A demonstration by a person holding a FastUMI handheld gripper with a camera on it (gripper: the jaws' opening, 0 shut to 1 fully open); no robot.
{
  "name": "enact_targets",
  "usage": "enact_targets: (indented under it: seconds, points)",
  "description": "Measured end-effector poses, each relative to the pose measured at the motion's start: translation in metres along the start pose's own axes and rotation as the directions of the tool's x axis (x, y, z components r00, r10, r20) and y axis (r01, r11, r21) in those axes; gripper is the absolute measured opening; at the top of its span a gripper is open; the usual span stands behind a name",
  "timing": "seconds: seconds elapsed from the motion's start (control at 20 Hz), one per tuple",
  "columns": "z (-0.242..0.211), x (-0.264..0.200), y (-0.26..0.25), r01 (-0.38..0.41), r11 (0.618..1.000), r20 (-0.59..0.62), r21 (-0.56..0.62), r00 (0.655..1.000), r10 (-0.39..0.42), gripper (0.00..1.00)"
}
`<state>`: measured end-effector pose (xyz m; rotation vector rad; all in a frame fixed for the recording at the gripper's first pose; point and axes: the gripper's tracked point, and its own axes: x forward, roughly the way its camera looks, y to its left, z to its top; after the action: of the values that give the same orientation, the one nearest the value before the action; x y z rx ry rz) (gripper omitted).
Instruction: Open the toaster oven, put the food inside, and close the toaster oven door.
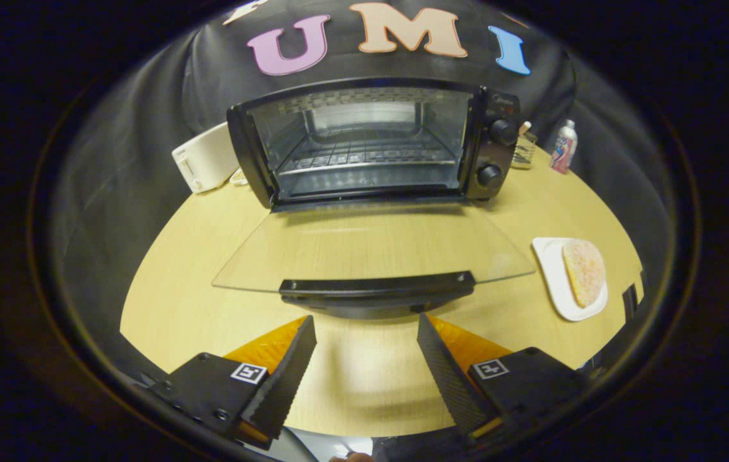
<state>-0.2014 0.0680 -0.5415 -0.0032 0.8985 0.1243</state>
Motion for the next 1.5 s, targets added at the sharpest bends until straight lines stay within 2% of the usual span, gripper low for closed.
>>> enact_targets:
  seconds: [0.3,0.5,0.7,0.8,0.95,1.0,1.15,1.3,1.35,1.5]
  points:
    - [0.015,-0.016,0.003,0.007,1.0,0.066,0.013,0.998,-0.008,1.0]
    - [0.045,-0.038,-0.005,0.033,0.999,0.154,0.009,0.987,-0.034,1.0]
    - [0.083,-0.059,-0.009,0.021,0.999,0.252,0.03,0.967,-0.028,1.0]
    - [0.122,-0.076,-0.006,0.001,1.0,0.339,0.03,0.941,-0.011,1.0]
    - [0.203,-0.098,-0.004,0.009,1.0,0.507,0.012,0.862,-0.014,1.0]
    - [0.223,-0.097,-0.001,0.013,1.0,0.531,0.007,0.847,-0.015,1.0]
    - [0.237,-0.06,0.006,0.005,1.0,0.495,-0.005,0.869,-0.002,0.99]
    - [0.214,-0.028,0.006,0.004,0.999,0.402,0.041,0.915,-0.021,0.99]
    - [0.218,-0.032,0.005,0.009,0.999,0.441,0.041,0.897,-0.026,0.99]
    - [0.206,-0.032,0.004,0.027,0.999,0.406,0.027,0.913,-0.035,1.0]
